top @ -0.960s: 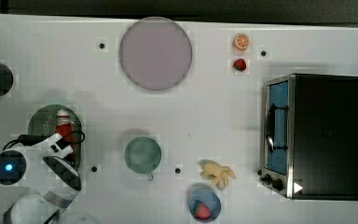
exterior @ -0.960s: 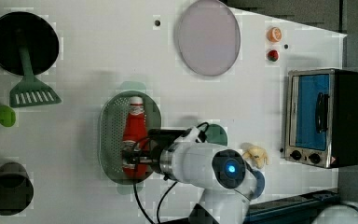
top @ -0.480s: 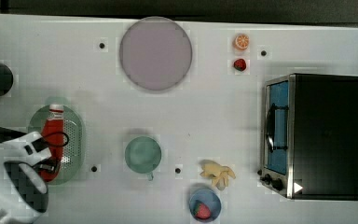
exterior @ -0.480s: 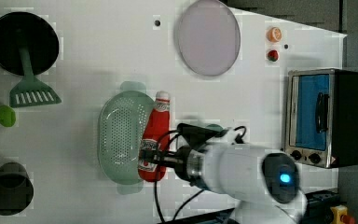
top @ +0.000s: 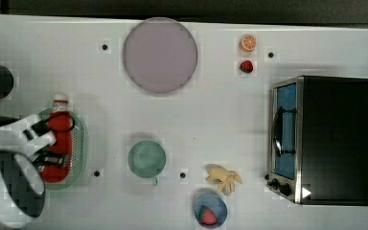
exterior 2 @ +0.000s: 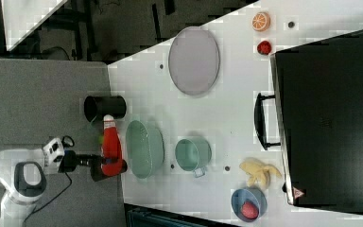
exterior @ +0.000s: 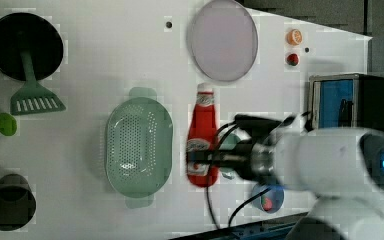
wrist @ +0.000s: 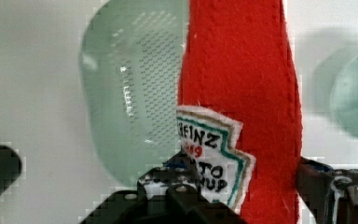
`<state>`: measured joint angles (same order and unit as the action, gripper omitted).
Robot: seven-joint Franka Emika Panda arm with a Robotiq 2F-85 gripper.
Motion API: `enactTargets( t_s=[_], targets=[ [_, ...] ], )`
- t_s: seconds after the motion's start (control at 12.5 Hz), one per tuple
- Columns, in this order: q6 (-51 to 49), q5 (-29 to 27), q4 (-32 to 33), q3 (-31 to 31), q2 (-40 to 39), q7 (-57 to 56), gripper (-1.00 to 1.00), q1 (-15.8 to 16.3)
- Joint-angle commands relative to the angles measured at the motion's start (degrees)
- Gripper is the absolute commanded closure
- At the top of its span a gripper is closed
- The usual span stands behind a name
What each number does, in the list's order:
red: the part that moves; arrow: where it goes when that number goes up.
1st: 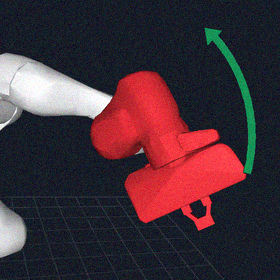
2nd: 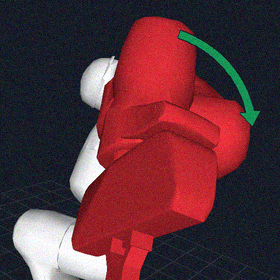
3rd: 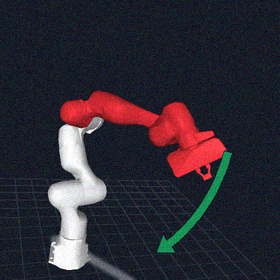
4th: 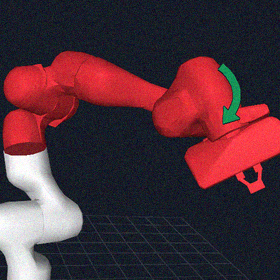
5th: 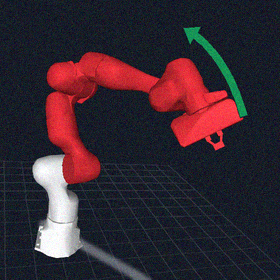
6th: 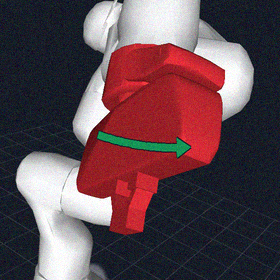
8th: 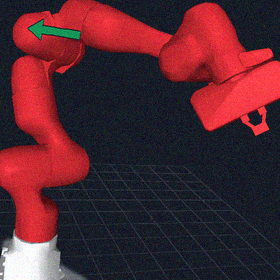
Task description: Pick ketchup from strainer and place it on the table
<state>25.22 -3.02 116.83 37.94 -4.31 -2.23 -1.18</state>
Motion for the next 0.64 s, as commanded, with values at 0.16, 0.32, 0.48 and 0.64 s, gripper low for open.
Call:
enactTargets(
  t_s=[0.16,0.32,0.48,0.64],
  targets=[
    [-0.81,-0.28,-5.37,-6.88,0.75,-7.66,-0.22,-5.49],
    [-0.77,-0.26,-6.07,-10.77,0.85,-7.93,-0.22,-6.50],
    [-0.76,-0.09,-6.28,-14.79,0.90,-10.71,-0.22,-7.31],
    [-0.76,-0.06,-6.15,-19.15,0.88,-15.48,-0.22,-8.06]
  ],
)
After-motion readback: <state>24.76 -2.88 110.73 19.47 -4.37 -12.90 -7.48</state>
